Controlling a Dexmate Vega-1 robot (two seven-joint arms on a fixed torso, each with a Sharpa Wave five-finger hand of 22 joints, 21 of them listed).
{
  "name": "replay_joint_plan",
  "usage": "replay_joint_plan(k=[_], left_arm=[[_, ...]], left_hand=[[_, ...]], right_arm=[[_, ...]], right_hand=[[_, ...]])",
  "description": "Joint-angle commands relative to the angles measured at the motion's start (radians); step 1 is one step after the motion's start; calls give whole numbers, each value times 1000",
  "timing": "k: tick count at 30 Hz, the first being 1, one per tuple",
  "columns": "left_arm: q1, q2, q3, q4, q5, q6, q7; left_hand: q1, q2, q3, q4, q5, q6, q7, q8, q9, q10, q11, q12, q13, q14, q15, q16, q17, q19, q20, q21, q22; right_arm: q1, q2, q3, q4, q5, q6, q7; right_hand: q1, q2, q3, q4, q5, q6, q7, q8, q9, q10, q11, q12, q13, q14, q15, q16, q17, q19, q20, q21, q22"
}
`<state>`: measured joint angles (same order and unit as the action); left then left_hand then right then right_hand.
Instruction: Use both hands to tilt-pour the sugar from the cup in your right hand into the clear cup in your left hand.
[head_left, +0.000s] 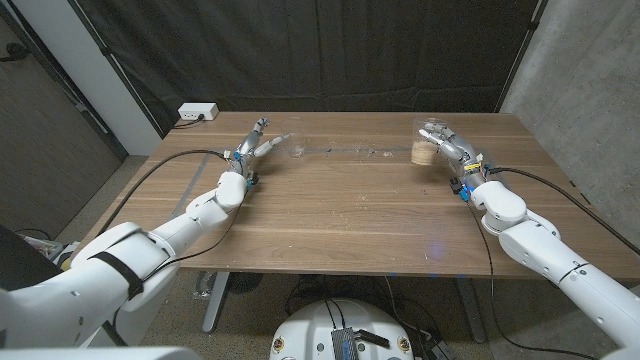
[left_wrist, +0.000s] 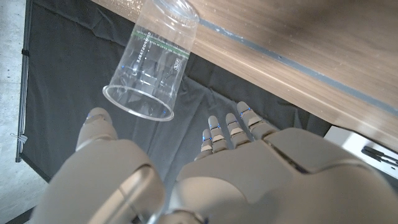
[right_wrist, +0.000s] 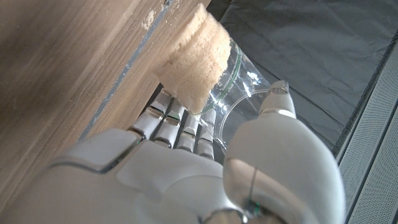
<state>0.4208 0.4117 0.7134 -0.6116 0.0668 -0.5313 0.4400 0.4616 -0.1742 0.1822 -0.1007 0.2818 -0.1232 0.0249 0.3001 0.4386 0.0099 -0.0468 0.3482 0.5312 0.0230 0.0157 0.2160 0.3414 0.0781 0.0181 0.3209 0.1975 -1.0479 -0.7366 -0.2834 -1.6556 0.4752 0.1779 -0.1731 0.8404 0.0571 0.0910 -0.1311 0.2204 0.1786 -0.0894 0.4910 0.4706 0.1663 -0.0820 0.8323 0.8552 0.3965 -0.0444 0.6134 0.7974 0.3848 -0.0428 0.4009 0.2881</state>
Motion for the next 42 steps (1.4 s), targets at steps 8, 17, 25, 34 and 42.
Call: replay_joint_plan(k=[8, 17, 25, 34, 42], left_arm=[[-128, -79, 117, 206, -32, -58, -43], [-160, -95, 160, 232, -70, -11, -81], [-189, -106, 199, 243, -111, 66, -129], [-217, -120, 243, 248, -153, 143, -178], [-236, -130, 277, 248, -166, 163, -188]], left_hand=[[12, 9, -13, -8, 11, 6, -5, 11, 7, 4, -13, 12, 10, 8, -9, 5, 7, 2, -1, -3, 5], [19, 13, -19, -11, 16, 7, -7, 14, 11, 3, -17, 16, 15, 9, -11, 6, 10, 3, -2, -4, 6], [25, 16, -23, -13, 19, 5, -10, 15, 14, 1, -18, 19, 18, 10, -12, 6, 13, 3, 1, -4, 6], [31, 19, -30, -15, 24, 2, -13, 16, 17, -2, -21, 23, 23, 8, -12, 5, 17, 2, 3, -6, 7], [35, 21, -36, -16, 27, 8, -17, 20, 20, 4, -26, 30, 26, 14, -20, 8, 20, 4, 4, -6, 7]], right_arm=[[-18, 2, 14, -10, 2, 17, -5], [-26, 4, 20, -16, 0, 24, -10], [-30, 0, 23, -21, -2, 27, -6], [-35, -4, 29, -31, -3, 23, -9], [-41, -1, 32, -27, -2, 33, -9]], right_hand=[[2, 11, -8, 2, -2, 9, 3, 3, 3, 7, 5, 3, 3, 6, -179, -2, 2, -1, -46, 9, 0], [3, 13, -8, 2, -2, 10, 5, 3, 3, 8, 4, 3, 4, 7, -179, -3, 1, -2, -46, 10, 0], [2, 14, -9, 2, -3, 13, 5, 3, 3, 9, 6, 2, 4, 8, -179, -3, 2, -2, -47, 11, 0], [2, 15, -10, 2, -4, 15, 5, 3, 3, 9, 0, 1, 5, 8, -179, -4, 2, -3, -47, 12, -1], [2, 16, -11, 2, -5, 14, 5, 2, 3, 9, 6, 1, 6, 10, -178, -2, 2, -3, -47, 13, -2]])
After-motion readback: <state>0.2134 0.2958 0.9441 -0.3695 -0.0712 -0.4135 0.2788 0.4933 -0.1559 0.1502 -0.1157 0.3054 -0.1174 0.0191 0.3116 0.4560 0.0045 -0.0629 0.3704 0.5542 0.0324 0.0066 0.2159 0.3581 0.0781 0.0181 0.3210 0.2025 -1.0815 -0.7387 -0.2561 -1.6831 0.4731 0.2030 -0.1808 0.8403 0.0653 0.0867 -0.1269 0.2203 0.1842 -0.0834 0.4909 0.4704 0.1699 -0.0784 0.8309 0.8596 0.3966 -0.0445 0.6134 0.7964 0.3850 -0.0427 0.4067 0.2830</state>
